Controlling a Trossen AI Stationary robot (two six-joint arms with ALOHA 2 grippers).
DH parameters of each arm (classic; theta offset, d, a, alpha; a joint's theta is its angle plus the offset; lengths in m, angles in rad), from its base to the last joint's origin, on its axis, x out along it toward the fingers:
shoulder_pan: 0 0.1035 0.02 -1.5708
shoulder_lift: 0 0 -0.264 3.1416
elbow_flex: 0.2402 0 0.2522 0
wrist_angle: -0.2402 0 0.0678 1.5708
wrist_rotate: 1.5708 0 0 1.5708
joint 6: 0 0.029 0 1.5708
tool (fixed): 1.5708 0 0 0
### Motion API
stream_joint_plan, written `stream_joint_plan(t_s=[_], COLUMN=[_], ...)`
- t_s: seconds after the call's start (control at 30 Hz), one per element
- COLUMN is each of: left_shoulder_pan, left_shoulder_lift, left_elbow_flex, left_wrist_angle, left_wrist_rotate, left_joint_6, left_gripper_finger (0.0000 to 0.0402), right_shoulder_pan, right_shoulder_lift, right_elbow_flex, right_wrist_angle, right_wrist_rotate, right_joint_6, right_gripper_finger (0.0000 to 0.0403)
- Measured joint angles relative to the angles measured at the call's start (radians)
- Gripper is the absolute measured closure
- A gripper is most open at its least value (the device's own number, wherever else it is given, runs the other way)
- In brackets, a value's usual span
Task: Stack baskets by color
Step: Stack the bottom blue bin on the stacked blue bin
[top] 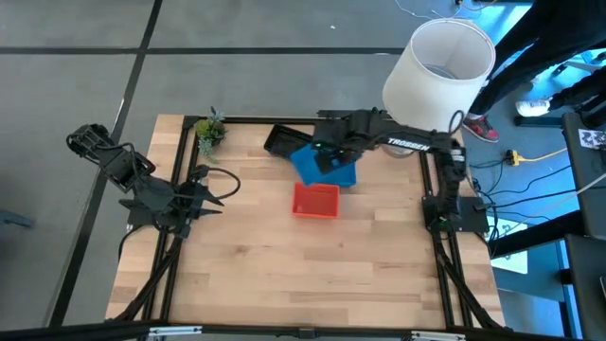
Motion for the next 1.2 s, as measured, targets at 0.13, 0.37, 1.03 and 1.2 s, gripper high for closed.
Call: stream_joint_plan(t_s=[0.13,0.37,1.03,1.2], left_shoulder_pan=[0.0,0.0,0.0,0.0], left_shoulder_lift=[0.0,0.0,0.0,0.0], left_elbow_flex=[0.0,0.0,0.0,0.0], left_wrist_angle=[0.0,0.001,0.002,0.002], left_wrist_rotate=[-0.001,-0.019,-0.038,-0.05], left_joint_6=[-0.001,-0.002,-0.043,-0.052], left_gripper_finger=[0.0331,0.0331,0.0331,0.0331], right_shoulder_pan=[-0.057,-0.113,-0.218,-0.236], right_shoulder_lift=[-0.11,-0.29,-0.354,-0.353], right_elbow_flex=[-0.158,-0.428,-0.836,-0.905], right_wrist_angle=[0.003,0.237,0.689,0.766], right_wrist_rotate=[-0.032,-0.104,-0.215,-0.246], right_joint_6=[0.029,0.095,0.116,0.141], right_gripper_finger=[0.0403,0.0403,0.0403,0.0403])
